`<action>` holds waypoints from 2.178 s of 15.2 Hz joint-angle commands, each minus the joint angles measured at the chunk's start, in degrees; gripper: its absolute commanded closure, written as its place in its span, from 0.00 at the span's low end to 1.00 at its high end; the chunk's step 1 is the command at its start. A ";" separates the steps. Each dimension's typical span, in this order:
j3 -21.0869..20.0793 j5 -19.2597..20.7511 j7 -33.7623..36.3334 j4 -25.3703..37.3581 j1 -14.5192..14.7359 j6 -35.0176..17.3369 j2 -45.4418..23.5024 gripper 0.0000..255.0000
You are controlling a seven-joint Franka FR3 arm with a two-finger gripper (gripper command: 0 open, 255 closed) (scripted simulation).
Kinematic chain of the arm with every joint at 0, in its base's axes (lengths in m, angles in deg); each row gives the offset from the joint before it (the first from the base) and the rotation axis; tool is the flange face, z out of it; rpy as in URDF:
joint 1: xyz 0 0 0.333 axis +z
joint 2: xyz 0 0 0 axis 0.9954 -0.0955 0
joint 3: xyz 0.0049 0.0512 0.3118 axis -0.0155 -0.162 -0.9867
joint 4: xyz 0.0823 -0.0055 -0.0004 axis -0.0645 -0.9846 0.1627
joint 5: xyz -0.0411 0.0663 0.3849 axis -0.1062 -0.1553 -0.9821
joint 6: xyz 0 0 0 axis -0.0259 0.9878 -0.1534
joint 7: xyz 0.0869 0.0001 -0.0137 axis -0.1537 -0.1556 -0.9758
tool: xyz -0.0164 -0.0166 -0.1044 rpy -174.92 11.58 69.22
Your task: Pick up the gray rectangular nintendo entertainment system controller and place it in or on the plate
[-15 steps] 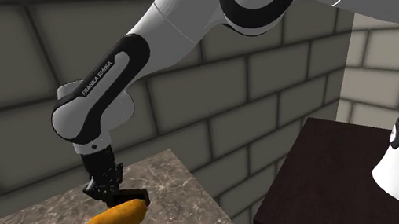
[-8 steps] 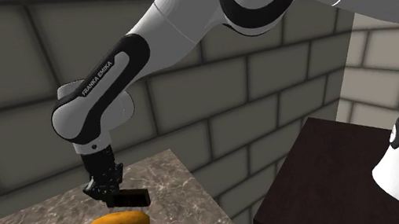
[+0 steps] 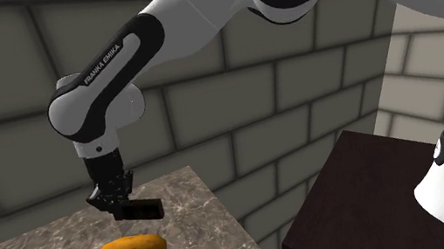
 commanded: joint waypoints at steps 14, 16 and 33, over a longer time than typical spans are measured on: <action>-1.47 -0.81 4.07 -16.73 1.99 -4.12 13.17 1.00; -1.95 -1.03 5.65 -21.30 3.14 -6.58 15.52 1.00; -6.25 -2.43 21.93 -44.45 16.08 -21.14 26.85 1.00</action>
